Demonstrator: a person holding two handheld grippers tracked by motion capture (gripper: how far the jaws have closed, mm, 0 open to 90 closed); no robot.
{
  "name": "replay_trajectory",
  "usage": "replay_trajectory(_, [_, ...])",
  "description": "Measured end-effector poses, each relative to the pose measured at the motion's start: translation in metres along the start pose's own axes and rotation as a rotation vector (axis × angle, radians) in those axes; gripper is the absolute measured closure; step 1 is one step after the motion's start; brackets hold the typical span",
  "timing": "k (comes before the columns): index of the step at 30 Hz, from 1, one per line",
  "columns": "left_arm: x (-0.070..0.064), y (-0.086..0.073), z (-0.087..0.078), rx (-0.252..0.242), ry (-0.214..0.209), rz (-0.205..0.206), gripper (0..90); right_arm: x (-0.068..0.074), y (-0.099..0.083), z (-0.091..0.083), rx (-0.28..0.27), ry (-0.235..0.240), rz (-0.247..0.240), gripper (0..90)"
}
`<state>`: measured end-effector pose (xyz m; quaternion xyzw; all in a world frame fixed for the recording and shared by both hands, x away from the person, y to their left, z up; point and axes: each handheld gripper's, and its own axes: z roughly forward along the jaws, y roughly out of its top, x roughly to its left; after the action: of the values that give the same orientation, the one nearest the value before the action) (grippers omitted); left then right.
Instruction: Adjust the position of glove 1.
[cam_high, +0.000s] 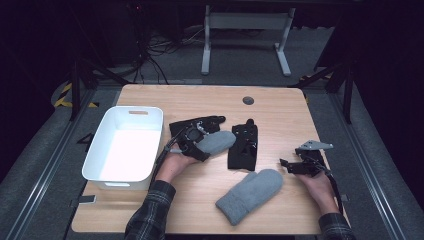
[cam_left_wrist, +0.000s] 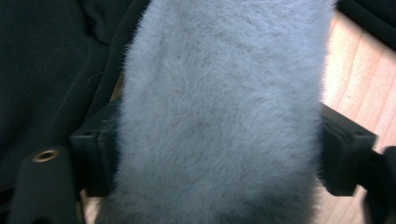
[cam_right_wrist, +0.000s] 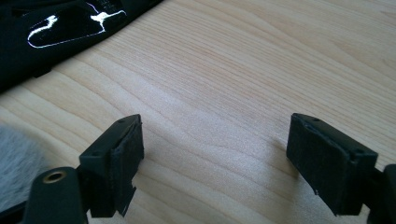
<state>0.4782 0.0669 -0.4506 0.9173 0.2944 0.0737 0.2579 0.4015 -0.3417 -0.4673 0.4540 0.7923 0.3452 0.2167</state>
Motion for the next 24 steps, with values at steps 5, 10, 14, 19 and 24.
replay_trajectory(5, [-0.002, -0.001, -0.005, -0.008, -0.017, 0.0, 45.7, 0.0, 0.0, 0.0, 0.0, 0.0, -0.001, 19.4])
replay_trajectory(10, [-0.003, 0.001, -0.013, -0.009, -0.03, -0.052, 64.3, 0.0, 0.0, 0.0, 0.0, -0.001, -0.001, 19.4])
replay_trajectory(14, [-0.004, 0.001, -0.021, -0.014, -0.04, -0.091, 66.5, 0.0, 0.0, 0.0, -0.001, 0.0, -0.001, 19.4])
replay_trajectory(19, [-0.006, 0.002, -0.031, -0.039, -0.063, -0.122, 66.6, 0.0, 0.0, 0.0, -0.001, -0.001, -0.001, 19.4])
replay_trajectory(24, [-0.017, 0.006, -0.049, -0.075, -0.102, -0.163, 66.6, 0.0, 0.0, 0.0, 0.0, -0.001, -0.001, 19.5])
